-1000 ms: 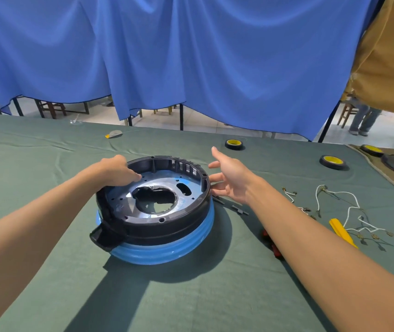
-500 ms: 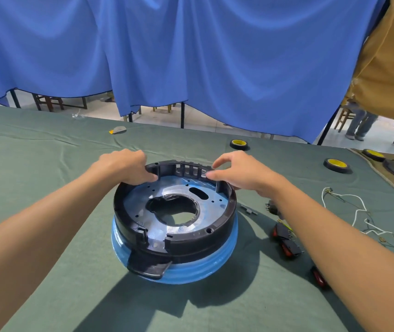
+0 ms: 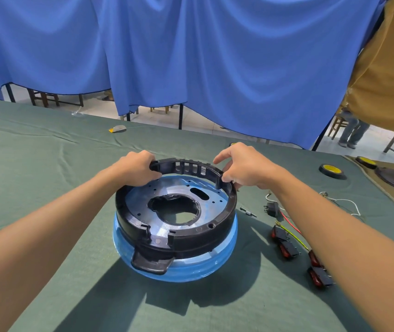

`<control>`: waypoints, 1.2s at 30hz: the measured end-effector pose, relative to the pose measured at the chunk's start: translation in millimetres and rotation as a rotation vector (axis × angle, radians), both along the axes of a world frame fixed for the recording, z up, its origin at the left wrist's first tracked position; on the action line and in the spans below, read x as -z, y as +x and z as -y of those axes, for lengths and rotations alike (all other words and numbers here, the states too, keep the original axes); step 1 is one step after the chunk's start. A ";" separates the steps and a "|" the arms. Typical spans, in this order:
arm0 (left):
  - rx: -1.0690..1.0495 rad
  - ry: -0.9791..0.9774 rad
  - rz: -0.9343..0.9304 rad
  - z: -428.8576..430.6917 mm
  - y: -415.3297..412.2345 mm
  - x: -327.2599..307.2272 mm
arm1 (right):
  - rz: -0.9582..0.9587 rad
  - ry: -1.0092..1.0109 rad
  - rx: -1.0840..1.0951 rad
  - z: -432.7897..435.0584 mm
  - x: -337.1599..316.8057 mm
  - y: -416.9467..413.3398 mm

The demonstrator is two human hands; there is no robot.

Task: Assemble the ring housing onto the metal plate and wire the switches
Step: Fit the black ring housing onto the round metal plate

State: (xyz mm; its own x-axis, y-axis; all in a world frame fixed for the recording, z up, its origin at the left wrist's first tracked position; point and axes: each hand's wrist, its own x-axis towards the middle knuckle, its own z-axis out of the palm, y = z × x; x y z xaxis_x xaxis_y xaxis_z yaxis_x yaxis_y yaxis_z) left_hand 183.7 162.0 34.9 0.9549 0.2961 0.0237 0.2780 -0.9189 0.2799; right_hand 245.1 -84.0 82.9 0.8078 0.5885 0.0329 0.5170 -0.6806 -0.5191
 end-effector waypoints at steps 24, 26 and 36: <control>-0.034 0.214 -0.002 17.5 1.7 0.2 | -0.112 0.184 0.148 29.6 24.9 22.8; 0.053 0.287 0.145 33.5 3.0 -5.1 | -0.027 0.086 0.137 35.4 38.3 26.1; 0.365 0.136 0.183 99.6 31.7 -13.2 | 0.085 -0.072 -0.018 54.6 64.4 33.5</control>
